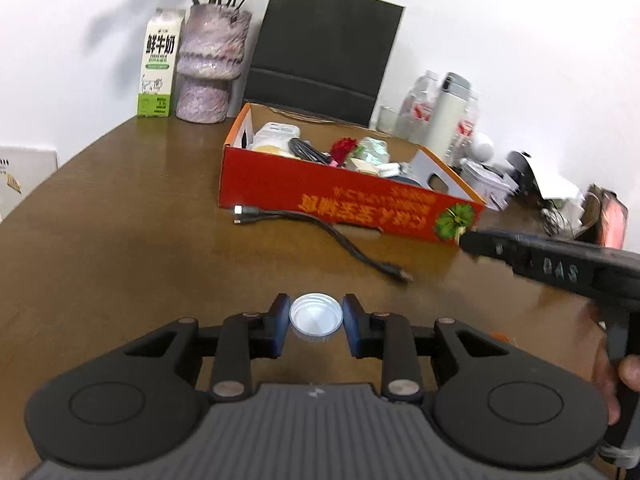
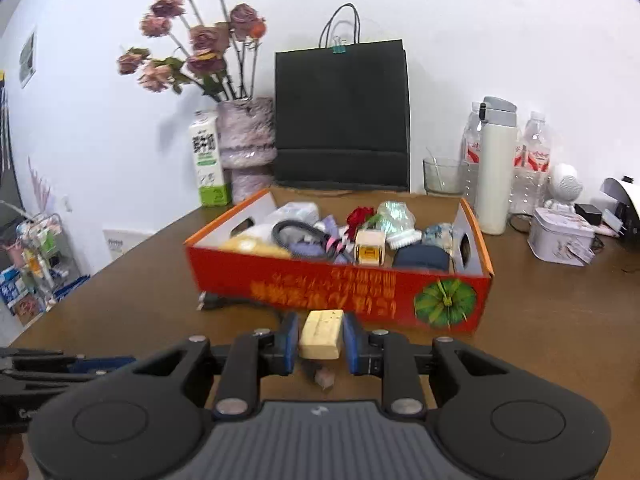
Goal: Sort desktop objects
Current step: 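Grasp the small white cap with the left gripper while the right grasps the beige block, then lift the white cap and beige block and carry both toward the box, then lower the cap and block into the box and open both grippers, then grasp the small orange ornament with the right gripper, then grasp the black USB cable with the left gripper while the right holds the orange ornament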
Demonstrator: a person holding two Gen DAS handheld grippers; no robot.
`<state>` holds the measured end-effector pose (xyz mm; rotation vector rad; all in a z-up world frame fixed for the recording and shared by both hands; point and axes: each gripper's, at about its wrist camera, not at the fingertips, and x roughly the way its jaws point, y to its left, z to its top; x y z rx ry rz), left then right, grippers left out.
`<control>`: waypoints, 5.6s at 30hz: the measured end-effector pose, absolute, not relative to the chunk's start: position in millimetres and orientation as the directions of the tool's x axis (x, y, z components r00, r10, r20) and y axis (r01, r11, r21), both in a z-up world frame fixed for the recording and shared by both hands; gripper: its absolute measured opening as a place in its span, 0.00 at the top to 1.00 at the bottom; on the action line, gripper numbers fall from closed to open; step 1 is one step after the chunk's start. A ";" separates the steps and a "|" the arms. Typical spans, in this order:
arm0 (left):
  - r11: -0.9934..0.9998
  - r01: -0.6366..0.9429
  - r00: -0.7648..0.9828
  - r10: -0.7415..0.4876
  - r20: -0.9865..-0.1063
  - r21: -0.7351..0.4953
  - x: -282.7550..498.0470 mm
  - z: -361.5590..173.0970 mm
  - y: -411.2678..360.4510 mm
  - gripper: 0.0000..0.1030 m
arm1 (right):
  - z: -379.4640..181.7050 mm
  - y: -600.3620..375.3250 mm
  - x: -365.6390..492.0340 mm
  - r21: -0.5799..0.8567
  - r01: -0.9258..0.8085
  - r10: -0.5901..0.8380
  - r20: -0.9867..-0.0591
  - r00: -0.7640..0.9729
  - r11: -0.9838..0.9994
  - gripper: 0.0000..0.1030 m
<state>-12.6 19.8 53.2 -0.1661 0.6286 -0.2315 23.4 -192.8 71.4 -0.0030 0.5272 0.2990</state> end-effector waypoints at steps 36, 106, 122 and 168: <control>0.969 0.188 0.784 -0.246 -0.570 -0.159 -53.4 40.9 7.2 0.72 | 29.7 -227.5 -81.6 0.076 -0.242 0.238 -0.604 0.761 0.967 0.80; 0.949 0.313 0.721 -0.218 -0.658 0.028 247.7 76.9 -72.2 0.68 | 73.9 -209.7 251.6 0.190 -0.268 0.315 -0.756 0.573 0.944 0.81; 0.962 0.243 0.792 -0.271 -0.547 -0.124 134.7 122.1 -13.6 0.11 | 99.2 -244.3 134.2 0.075 -0.294 0.268 -0.665 0.697 0.953 0.35; 0.983 0.122 0.709 -0.183 -0.682 -0.137 157.9 18.6 -43.4 0.29 | 24.7 -275.7 -11.0 0.206 -0.211 0.292 -0.563 0.773 0.955 0.87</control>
